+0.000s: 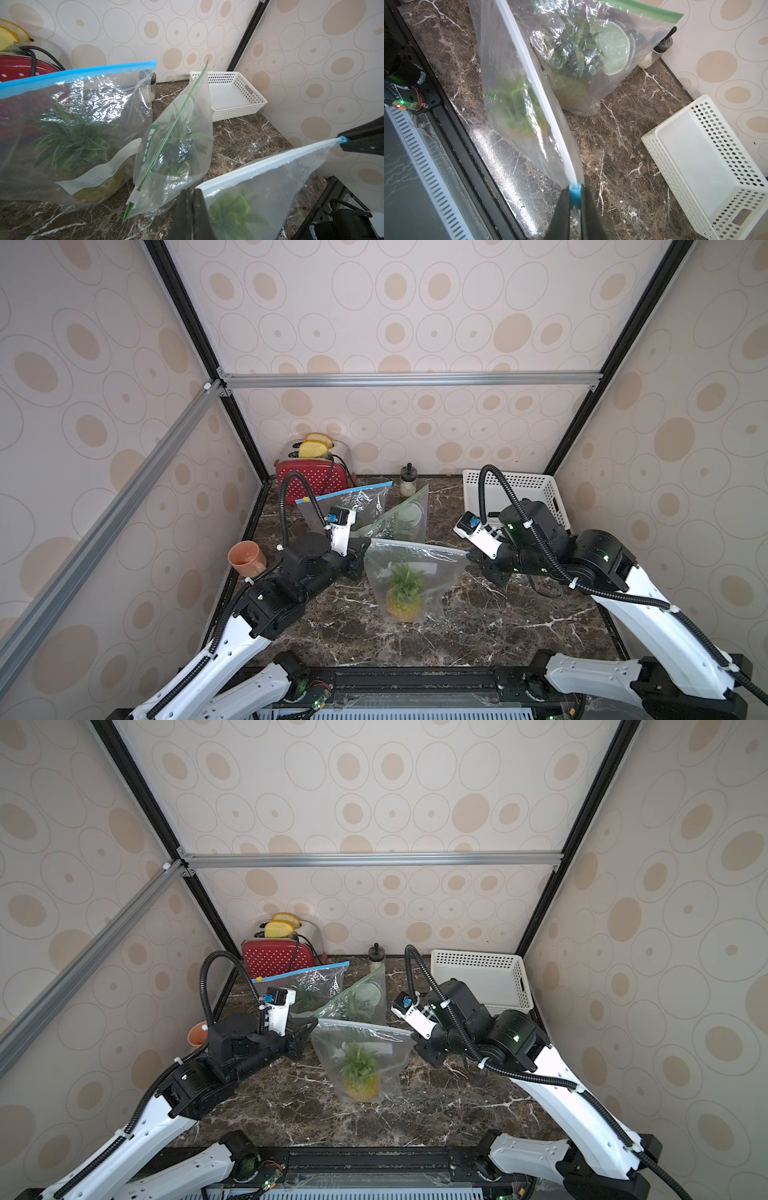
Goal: Open the zip-top bag and take out the pineapple
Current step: Unzip the zipper on the zipper food storage bag, then adjust the zipper food storage bag at the center of the board.
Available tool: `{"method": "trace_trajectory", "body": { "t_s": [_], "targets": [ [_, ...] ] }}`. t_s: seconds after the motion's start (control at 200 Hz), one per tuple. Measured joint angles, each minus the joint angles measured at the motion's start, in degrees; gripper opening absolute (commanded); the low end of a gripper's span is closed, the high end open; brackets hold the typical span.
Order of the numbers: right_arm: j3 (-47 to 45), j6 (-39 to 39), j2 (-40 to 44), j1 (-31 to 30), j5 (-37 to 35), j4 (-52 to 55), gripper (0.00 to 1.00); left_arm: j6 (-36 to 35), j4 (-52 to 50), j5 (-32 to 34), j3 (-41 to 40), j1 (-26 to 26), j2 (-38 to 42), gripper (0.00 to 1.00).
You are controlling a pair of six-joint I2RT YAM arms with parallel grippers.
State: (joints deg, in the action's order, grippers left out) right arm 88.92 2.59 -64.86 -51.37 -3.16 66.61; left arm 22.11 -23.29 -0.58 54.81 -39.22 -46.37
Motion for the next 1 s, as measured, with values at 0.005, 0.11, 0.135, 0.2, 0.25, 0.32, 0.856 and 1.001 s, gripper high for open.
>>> {"method": "trace_trajectory", "body": {
  "t_s": [0.005, 0.11, 0.135, 0.2, 0.25, 0.32, 0.856, 1.001],
  "targets": [
    [0.0, 0.0, 0.0, 0.0, 0.0, 0.0, 0.12, 0.0, 0.0, 0.0, 0.0, 0.0, 0.0, 0.0],
    [0.0, 0.0, 0.0, 0.0, 0.0, 0.2, 0.15, 0.0, 0.5, 0.0, 0.0, 0.0, -0.6, 0.0],
    [0.0, -0.1, 0.0, 0.0, -0.1, 0.2, 0.18, 0.0, 0.6, 0.0, 0.0, 0.0, -0.7, 0.0],
    [0.0, 0.0, 0.2, 0.3, -1.1, 1.8, 0.27, 0.0, 0.6, 1.1, 0.0, 0.4, -0.8, 0.0],
    [0.0, -0.2, 0.3, 0.7, -1.7, 3.2, 0.31, 0.2, 0.7, 1.4, 0.0, 0.7, -0.8, 0.0],
    [0.1, -0.1, 0.5, 1.0, -2.0, 3.9, 0.35, 0.3, 1.5, 1.1, -0.1, 1.0, -0.9, 0.0],
    [12.8, 4.5, -16.3, 1.5, 1.2, -2.2, 0.36, 2.7, 13.2, -7.7, -3.9, 1.0, -0.2, 0.55],
    [15.1, 5.2, -19.7, 1.7, 4.6, -2.6, 0.37, 3.1, 13.3, -8.4, -3.9, 1.0, 0.8, 0.57]
  ]
}}
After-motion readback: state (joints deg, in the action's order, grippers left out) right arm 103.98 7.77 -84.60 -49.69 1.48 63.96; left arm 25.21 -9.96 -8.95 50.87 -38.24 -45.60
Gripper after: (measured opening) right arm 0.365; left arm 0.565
